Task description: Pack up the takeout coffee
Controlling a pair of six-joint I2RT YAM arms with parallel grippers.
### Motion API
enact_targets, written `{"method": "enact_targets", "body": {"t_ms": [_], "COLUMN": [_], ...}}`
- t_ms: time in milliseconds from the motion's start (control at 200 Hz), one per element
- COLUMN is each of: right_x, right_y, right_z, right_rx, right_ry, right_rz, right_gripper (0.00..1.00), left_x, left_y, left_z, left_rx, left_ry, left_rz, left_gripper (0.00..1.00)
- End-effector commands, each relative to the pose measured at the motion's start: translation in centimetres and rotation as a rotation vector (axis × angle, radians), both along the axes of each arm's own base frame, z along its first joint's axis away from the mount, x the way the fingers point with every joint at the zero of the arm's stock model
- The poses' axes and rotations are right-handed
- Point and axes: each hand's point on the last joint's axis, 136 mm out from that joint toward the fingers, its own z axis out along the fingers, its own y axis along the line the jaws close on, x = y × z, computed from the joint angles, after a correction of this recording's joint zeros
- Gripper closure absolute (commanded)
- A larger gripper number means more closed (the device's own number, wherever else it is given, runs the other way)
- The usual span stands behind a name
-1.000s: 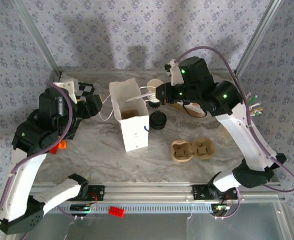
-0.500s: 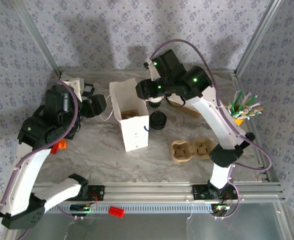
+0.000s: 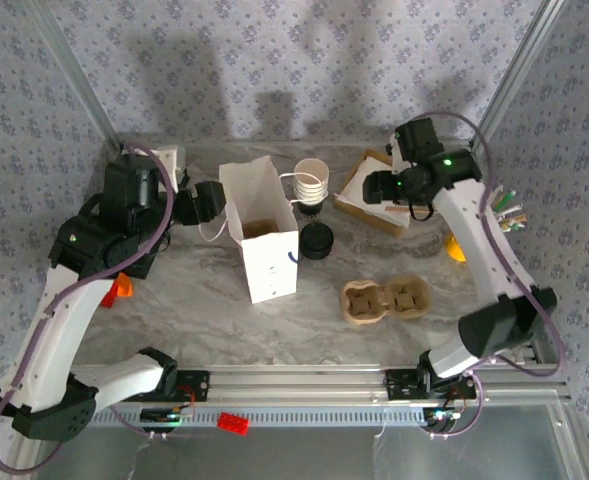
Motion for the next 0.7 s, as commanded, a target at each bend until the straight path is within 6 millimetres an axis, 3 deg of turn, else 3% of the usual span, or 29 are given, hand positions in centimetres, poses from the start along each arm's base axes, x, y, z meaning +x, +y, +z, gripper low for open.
{"method": "enact_targets", "body": {"t_ms": [0, 80, 365, 540, 695], "right_x": [1.8, 3.0, 6.4, 7.8, 8.4], "right_y": [0.6, 0.2, -0.8, -0.9, -2.1], "right_z": [-3.6, -6.1, -11.8, -11.7, -11.8], "right_rx": [-0.099, -0.166, -0.344, -0.342, -0.353], "right_ry": [0.038, 0.092, 0.223, 0.203, 0.212], "right_rz": [0.158, 0.175, 0.213, 0.195, 0.165], "right_gripper": [0.19, 0.19, 0.26, 0.35, 0.44], "left_x": [0.3, 0.5, 1.1, 1.5, 1.6], "left_y": [-0.3, -0.2, -0.1, -0.1, -0.1], "left_z": [1.9, 1.7, 0.7, 0.4, 0.3], "left_rx": [-0.007, 0.007, 0.037, 0.039, 0.041], "left_ry": [-0.074, -0.076, -0.066, -0.058, -0.056], "left_rz": [-0.033, -0.029, -0.021, -0.017, -0.014], "left_gripper": [0.17, 0.16, 0.16, 0.16, 0.16]}}
